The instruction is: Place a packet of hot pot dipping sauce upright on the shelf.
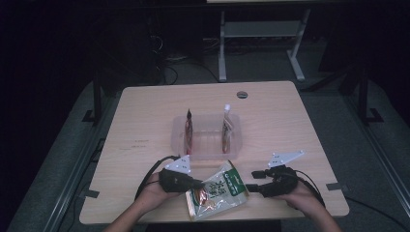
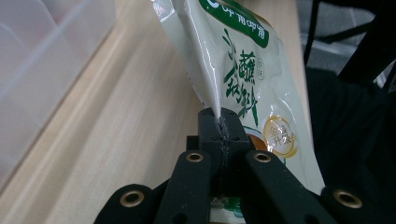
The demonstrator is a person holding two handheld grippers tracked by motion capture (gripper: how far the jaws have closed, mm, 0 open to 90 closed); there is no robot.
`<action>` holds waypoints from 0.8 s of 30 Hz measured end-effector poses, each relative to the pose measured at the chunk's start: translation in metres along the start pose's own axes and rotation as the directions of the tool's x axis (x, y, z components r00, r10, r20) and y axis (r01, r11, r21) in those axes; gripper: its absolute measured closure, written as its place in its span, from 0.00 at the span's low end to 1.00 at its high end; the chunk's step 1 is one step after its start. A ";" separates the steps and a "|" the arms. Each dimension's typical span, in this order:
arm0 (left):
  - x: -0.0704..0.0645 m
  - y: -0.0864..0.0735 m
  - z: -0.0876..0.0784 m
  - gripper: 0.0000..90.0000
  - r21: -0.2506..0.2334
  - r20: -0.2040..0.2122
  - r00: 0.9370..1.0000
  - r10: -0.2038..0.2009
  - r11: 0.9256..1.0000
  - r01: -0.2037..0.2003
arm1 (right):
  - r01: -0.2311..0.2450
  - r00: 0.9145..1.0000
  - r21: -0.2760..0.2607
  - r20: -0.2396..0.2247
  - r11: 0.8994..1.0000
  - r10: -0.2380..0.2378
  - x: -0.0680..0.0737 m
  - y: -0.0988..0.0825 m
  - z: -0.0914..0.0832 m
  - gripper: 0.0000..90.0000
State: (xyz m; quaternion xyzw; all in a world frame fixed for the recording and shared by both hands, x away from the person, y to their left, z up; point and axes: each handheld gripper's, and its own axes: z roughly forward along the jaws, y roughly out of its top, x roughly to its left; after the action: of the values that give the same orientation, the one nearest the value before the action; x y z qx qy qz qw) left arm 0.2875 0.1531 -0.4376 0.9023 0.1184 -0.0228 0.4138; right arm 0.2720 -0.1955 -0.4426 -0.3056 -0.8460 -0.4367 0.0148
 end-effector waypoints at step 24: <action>-0.008 0.005 -0.015 1.00 -0.075 0.007 0.999 0.046 0.996 -0.045 | -0.036 0.966 -0.026 -0.258 0.999 0.028 0.010 0.022 0.022 0.74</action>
State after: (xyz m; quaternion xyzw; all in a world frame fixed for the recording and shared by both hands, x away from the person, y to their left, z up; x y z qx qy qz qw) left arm 0.2803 0.1598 -0.4229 0.8887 0.0965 -0.0130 0.4480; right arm 0.2808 -0.1648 -0.4368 -0.2600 -0.8251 -0.4852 0.1272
